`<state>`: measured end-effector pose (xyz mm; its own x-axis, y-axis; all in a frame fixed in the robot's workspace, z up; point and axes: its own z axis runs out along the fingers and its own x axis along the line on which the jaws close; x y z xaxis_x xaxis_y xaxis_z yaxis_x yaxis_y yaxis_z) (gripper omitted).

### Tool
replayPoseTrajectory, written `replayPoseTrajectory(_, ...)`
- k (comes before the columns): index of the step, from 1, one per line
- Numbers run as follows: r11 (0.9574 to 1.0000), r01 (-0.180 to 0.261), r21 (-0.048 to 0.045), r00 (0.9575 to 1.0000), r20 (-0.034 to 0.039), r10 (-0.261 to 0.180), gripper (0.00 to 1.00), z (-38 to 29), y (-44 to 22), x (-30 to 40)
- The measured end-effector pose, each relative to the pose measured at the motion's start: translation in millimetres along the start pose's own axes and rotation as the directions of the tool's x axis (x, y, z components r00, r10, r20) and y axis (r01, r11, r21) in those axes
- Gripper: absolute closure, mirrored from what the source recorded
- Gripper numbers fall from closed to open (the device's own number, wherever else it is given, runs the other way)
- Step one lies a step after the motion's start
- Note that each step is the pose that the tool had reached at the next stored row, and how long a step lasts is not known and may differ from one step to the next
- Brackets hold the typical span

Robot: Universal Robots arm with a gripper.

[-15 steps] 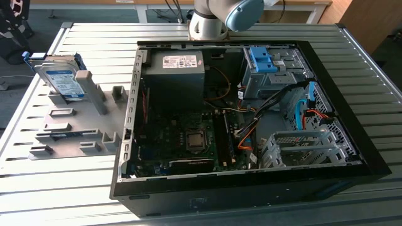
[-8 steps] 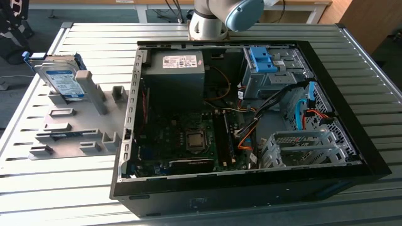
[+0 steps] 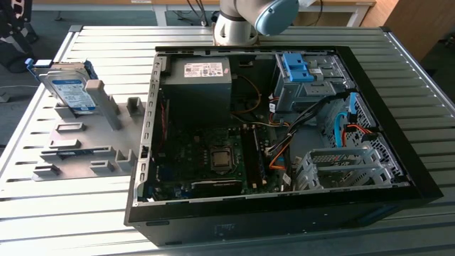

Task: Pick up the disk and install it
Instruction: 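Pick up the disk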

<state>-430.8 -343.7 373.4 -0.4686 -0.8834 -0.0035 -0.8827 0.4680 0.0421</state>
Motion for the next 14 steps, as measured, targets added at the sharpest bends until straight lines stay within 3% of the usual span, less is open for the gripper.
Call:
replayPoseTrajectory(10, 0.9984, 0.057, -0.0003, 0.9984, -0.0024, -0.057, 0.89, 0.0, 0.0, 0.0)
replayPoseTrajectory(14, 0.9952, 0.098, -0.0005, 0.9952, -0.0041, -0.098, 0.89, 0.2, 0.0, 0.0)
